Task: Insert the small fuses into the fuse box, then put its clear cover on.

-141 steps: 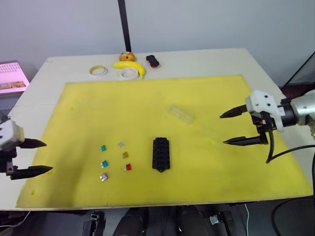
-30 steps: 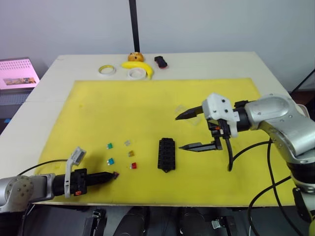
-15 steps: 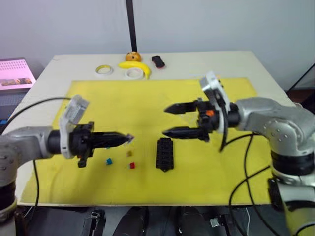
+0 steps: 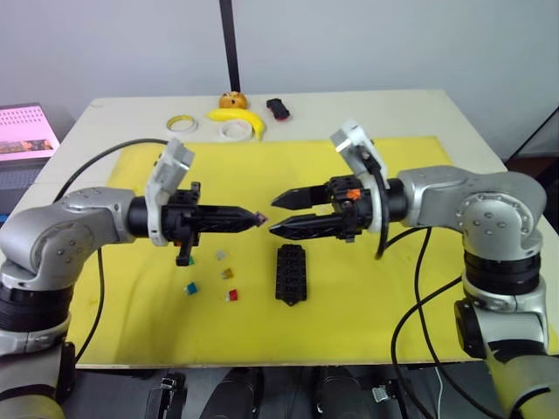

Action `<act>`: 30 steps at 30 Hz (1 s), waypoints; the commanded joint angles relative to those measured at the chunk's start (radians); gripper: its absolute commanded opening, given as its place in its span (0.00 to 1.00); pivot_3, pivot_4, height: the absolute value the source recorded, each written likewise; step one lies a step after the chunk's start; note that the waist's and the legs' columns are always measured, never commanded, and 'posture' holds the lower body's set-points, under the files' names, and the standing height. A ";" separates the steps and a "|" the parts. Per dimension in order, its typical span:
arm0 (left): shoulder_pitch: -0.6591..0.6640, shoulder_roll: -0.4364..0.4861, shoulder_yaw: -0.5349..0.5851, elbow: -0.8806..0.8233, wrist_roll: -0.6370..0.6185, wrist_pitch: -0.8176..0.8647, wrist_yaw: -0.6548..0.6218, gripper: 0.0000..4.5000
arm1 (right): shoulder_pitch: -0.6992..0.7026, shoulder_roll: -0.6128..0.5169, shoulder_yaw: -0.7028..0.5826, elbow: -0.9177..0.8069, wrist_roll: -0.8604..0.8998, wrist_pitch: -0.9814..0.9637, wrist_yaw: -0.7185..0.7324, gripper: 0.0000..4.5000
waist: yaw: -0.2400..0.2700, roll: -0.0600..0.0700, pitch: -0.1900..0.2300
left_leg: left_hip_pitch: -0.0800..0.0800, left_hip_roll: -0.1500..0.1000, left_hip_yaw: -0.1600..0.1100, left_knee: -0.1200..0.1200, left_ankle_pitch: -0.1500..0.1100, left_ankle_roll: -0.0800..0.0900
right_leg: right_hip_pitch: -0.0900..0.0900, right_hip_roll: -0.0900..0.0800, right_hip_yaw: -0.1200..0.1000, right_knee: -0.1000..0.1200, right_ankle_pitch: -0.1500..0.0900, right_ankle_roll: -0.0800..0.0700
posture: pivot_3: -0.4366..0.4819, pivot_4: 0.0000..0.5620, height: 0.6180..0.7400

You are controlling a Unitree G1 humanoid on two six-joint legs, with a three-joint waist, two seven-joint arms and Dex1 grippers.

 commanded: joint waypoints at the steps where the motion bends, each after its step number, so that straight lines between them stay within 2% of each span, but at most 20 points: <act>1: -0.027 -0.007 0.021 -0.006 -0.011 -0.017 -0.003 0.00 | -0.014 0.013 -0.001 -0.012 0.012 -0.009 -0.013 0.71 | 0.000 0.000 0.000 | 0.000 0.000 0.000 0.000 0.000 0.000 | 0.000 0.000 0.000 0.000 0.000 0.000 | 0.48 0.27 1.00; 5: -0.023 -0.009 0.020 -0.005 -0.006 -0.024 -0.005 0.00 | -0.004 0.027 0.006 -0.005 0.013 -0.015 -0.029 0.71 | -0.001 0.000 0.000 | 0.000 0.000 0.000 0.000 0.000 0.000 | 0.000 0.000 0.000 0.000 0.000 0.000 | 0.48 0.27 1.00; 9: -0.013 -0.008 0.018 -0.008 0.000 -0.029 -0.006 0.00 | -0.003 0.039 0.000 -0.001 0.022 -0.012 -0.036 0.44 | 0.000 0.000 0.000 | 0.000 0.000 0.000 0.000 0.000 0.000 | 0.000 0.000 0.000 0.000 0.000 0.000 | 0.48 0.27 1.00; 12: -0.009 -0.010 0.017 -0.010 -0.001 -0.029 -0.003 0.00 | -0.003 0.042 0.000 -0.005 0.027 -0.008 -0.042 0.10 | 0.000 0.000 0.000 | 0.000 0.000 0.000 0.000 0.000 0.000 | 0.000 0.000 0.000 0.000 0.000 0.000 | 0.48 0.27 1.00; 24: -0.004 -0.017 0.009 -0.011 0.006 -0.034 0.008 0.00 | -0.006 0.042 0.009 -0.007 0.029 -0.007 -0.042 0.10 | -0.001 0.000 0.000 | 0.000 0.000 0.000 0.000 0.000 0.000 | 0.000 0.000 0.000 0.000 0.000 0.000 | 0.48 0.27 1.00; 25: -0.004 -0.017 0.007 -0.011 0.008 -0.035 0.009 0.00 | -0.006 0.041 0.010 -0.008 0.029 -0.007 -0.040 0.00 | 0.000 0.000 0.000 | 0.000 0.000 0.000 0.000 0.000 0.000 | 0.000 0.000 0.000 0.000 0.000 0.000 | 0.48 0.27 1.00; 30: 0.000 -0.013 -0.005 -0.015 0.025 -0.039 0.006 0.00 | -0.013 0.031 0.014 -0.016 0.032 0.000 -0.032 0.00 | 0.000 0.000 0.000 | 0.000 0.000 0.000 0.000 0.000 0.000 | 0.000 0.000 0.000 0.000 0.000 0.000 | 0.48 0.27 1.00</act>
